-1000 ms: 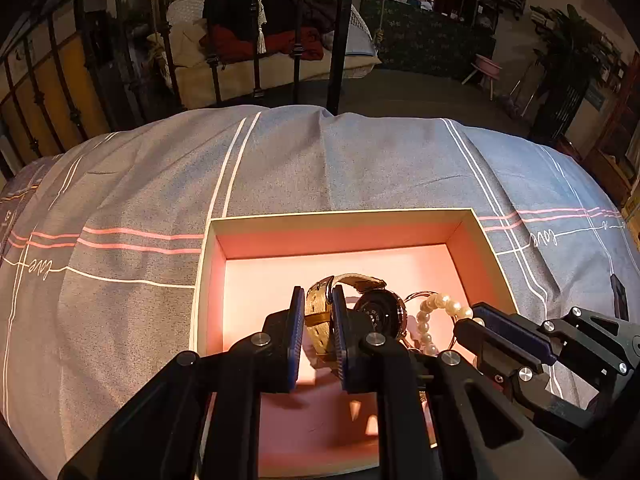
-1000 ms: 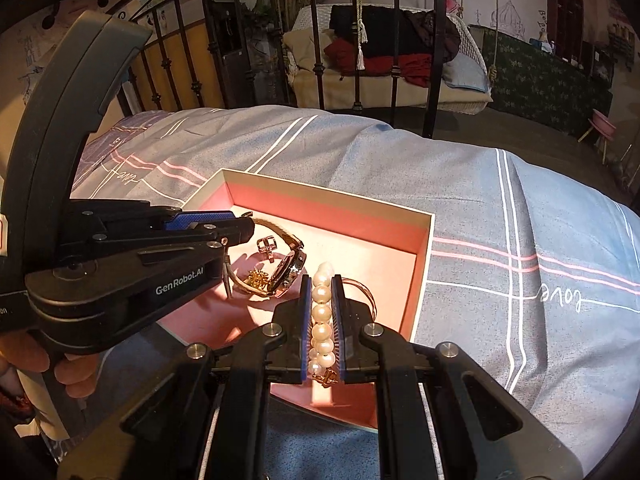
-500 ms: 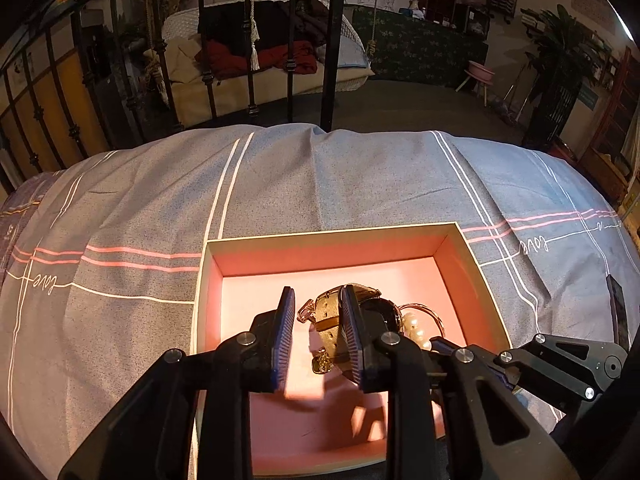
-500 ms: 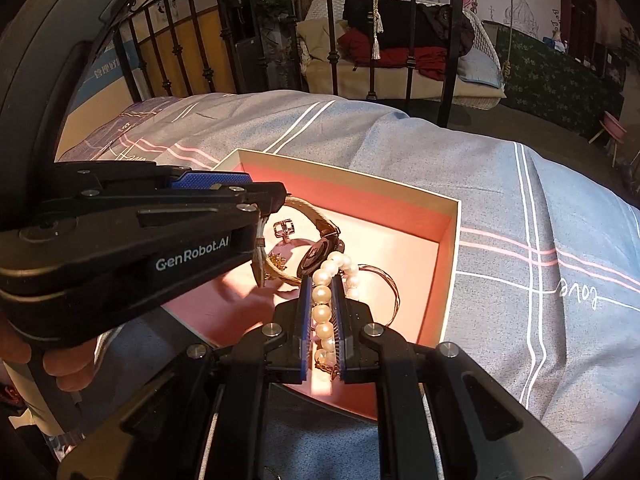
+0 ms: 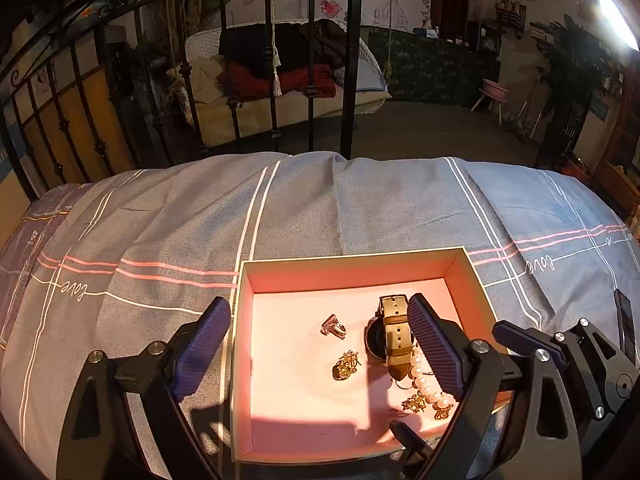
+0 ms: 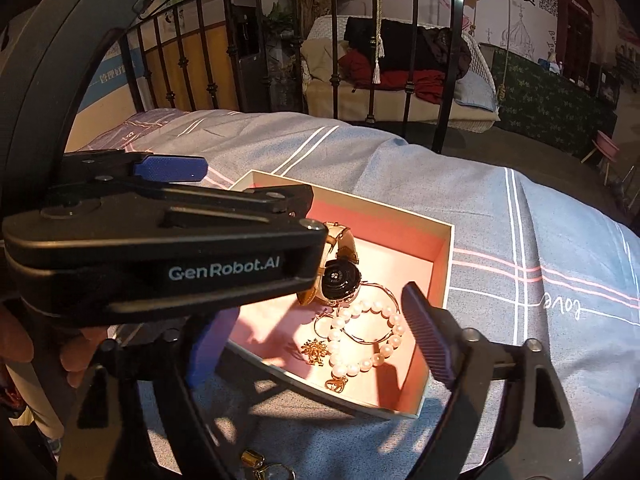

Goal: Organize jewelry
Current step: 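Move both grippers back to the two gold rings on the bedspread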

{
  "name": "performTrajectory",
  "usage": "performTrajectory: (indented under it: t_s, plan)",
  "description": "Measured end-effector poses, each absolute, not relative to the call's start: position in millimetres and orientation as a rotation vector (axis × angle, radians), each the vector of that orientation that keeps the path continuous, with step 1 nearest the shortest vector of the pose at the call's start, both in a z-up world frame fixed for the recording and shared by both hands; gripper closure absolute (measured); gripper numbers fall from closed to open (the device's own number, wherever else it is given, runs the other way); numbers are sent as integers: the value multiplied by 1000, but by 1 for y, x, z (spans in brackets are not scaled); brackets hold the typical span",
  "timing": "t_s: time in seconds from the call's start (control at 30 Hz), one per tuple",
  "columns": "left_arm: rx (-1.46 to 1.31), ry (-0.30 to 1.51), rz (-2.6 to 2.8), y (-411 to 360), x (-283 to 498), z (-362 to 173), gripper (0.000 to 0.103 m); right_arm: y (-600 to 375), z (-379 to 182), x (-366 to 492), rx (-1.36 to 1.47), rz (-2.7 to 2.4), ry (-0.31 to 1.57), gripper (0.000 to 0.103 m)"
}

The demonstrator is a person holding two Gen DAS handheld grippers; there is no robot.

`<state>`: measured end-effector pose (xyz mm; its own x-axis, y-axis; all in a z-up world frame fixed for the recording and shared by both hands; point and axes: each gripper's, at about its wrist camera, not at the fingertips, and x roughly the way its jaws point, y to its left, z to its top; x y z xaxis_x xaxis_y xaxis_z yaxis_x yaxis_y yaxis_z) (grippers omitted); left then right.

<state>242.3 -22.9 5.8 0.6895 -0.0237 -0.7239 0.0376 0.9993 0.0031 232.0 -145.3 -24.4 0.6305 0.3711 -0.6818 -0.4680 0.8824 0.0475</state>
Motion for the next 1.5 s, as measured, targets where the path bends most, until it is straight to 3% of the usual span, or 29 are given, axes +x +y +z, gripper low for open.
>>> performTrajectory:
  t_s: [0.03,0.27,0.53,0.63,0.77,0.9,1.03,1.5]
  plan:
    - [17,804,-37,-23,241,7,7,-147,-23,230,-138,471,742,14]
    - [-41,830,-132,-18,205,7,7,-174,-17,196,-114,382,712,12]
    - [-10,858,-221,-32,131,-17,10,-201,-53,137,-78,405,813,12]
    - [16,882,-258,-41,115,-30,17,-202,-64,121,-71,424,842,13]
    - [37,916,-303,-52,107,-45,37,-196,-72,109,-101,440,859,16]
    - [85,914,-355,-66,105,-53,41,-196,-74,105,-97,432,854,16]
    - [84,946,-372,-70,113,-64,53,-196,-76,105,-98,430,858,16]
    - [-8,956,-347,-54,124,-64,54,-190,-79,113,-109,444,871,16]
